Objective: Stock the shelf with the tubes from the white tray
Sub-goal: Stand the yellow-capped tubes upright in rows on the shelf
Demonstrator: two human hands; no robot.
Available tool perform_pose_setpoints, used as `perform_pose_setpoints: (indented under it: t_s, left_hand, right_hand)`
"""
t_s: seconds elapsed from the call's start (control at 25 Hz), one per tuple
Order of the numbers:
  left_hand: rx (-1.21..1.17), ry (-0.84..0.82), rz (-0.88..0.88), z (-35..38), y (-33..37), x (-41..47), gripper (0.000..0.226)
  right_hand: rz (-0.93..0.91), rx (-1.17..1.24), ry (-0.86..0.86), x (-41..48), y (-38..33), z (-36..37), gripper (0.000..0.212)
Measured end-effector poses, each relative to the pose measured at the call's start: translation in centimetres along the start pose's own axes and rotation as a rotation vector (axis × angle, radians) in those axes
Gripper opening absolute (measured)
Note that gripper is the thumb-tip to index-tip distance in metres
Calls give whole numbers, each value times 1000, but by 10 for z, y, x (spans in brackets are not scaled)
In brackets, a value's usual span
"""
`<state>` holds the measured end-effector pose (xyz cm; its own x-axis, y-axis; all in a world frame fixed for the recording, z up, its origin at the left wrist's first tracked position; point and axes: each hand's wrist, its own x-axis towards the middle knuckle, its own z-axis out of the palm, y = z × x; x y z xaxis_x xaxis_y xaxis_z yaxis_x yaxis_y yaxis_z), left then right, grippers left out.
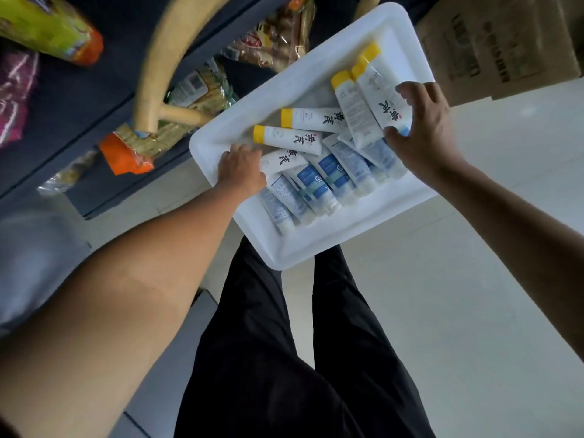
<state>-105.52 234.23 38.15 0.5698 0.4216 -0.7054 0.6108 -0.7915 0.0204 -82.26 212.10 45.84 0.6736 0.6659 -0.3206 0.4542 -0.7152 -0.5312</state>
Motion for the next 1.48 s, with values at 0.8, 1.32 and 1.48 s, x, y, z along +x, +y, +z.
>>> perform_pose_setpoints:
  t_s: [0.8,1.32,1.48]
  left_hand:
    - [-835,79,-231,-43,13,-115,24]
    - [-1226,333,-258,-92,40,-164,28]
    - [-1229,460,-198,-133,43,-202,29]
  right_hand:
    - [272,-395,-125,107,-28,54,58]
    - [607,544,-160,45,-69,-66,34]
    - [586,844,-220,0,-88,-108,26]
